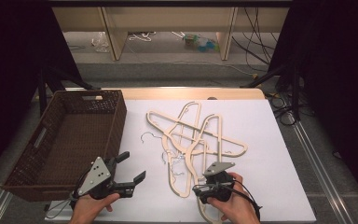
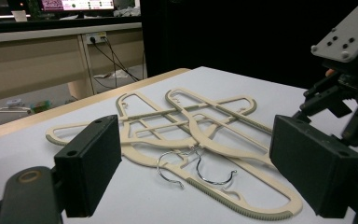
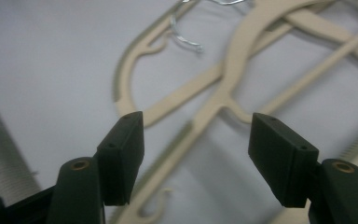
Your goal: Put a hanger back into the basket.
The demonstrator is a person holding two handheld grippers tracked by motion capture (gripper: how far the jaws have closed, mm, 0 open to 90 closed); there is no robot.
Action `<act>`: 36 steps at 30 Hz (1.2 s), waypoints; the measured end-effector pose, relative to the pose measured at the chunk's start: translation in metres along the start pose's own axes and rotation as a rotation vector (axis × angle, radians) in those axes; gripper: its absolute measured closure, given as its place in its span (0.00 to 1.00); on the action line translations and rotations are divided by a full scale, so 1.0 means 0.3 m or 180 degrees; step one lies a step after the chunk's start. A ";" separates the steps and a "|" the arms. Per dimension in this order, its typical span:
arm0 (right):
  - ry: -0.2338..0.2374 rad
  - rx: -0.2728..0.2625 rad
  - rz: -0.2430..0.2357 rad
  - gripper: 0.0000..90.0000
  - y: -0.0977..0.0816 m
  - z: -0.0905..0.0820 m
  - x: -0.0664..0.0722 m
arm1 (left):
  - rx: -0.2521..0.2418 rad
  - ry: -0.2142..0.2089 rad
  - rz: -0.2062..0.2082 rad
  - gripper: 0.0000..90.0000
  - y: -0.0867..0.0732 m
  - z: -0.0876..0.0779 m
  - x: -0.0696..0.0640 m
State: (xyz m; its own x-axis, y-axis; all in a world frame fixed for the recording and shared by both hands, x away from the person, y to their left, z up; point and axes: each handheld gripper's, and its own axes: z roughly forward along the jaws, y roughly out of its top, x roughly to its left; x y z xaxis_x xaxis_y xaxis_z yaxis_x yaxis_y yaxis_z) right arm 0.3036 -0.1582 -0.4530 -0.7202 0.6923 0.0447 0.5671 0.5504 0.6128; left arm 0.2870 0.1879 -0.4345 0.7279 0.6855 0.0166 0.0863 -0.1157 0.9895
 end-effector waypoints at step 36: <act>-0.0408 0.0875 0.0352 0.59 0.063 0.069 -0.265 | 0.0020 -0.0024 -0.0045 0.19 -0.001 0.004 -0.008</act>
State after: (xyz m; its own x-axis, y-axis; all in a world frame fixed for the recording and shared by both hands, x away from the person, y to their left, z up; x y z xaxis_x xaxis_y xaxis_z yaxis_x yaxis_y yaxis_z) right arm 0.3798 -0.1930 -0.4613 -0.6018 0.7986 -0.0113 0.7384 0.5618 0.3730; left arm 0.2860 0.1853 -0.4350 0.7318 0.6816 0.0017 0.1008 -0.1107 0.9887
